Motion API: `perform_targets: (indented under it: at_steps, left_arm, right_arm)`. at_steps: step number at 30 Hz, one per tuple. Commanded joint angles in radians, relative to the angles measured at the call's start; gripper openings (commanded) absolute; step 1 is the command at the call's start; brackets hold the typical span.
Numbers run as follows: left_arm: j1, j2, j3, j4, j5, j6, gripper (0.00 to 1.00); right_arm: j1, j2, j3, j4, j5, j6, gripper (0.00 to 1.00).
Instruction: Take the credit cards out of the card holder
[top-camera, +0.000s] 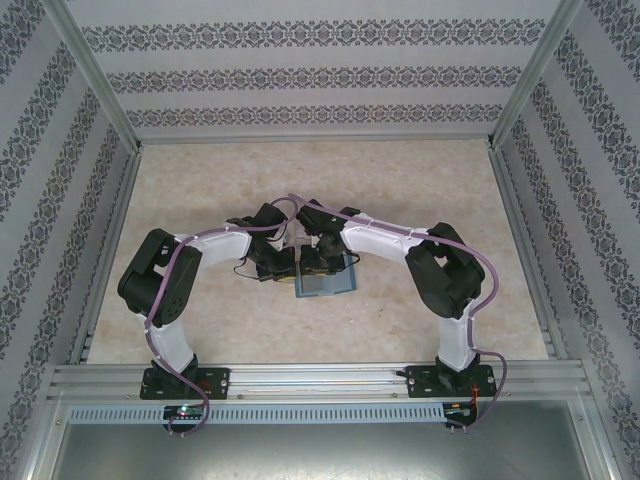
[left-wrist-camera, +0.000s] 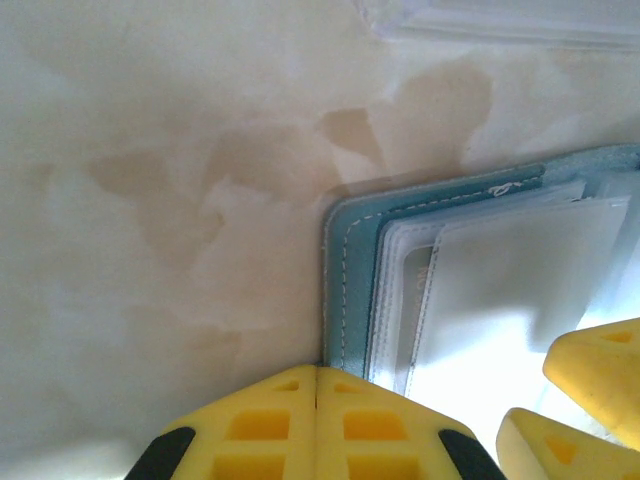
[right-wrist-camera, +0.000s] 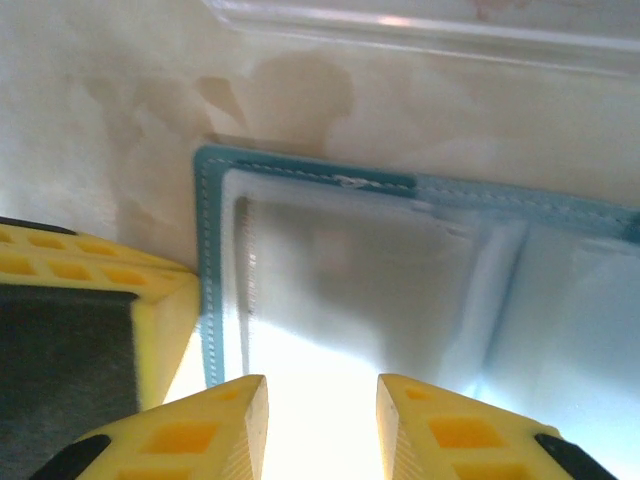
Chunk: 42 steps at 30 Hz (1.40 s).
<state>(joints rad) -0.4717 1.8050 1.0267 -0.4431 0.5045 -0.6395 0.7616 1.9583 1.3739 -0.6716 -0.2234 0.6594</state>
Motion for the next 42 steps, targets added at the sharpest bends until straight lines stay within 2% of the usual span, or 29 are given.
perform_targets:
  at_steps: [1, 8, 15, 18, 36, 42]
  left_arm:
    - [-0.015, 0.002, -0.028, -0.031, -0.008, -0.002, 0.00]
    - [-0.015, 0.000, -0.028, -0.032, -0.011, -0.003, 0.00]
    - [-0.015, 0.001, -0.026, -0.034, -0.012, -0.002, 0.00]
    - [-0.015, 0.001, -0.027, -0.036, -0.012, -0.003, 0.00]
    - [-0.015, 0.004, -0.017, -0.041, -0.012, 0.000, 0.00]
    - [-0.015, 0.004, -0.016, -0.041, -0.011, 0.000, 0.00]
  right_arm:
    - [0.012, 0.028, 0.034, -0.083, 0.058, -0.029, 0.34]
    - [0.022, 0.000, 0.026, -0.039, 0.041, -0.010, 0.30]
    - [0.019, -0.004, -0.019, 0.101, -0.087, 0.048, 0.24]
    - [0.022, 0.015, -0.018, 0.104, -0.089, 0.053, 0.24]
    - [0.025, 0.050, 0.022, -0.080, 0.087, -0.021, 0.41]
    - [0.027, 0.050, 0.045, -0.115, 0.111, -0.045, 0.46]
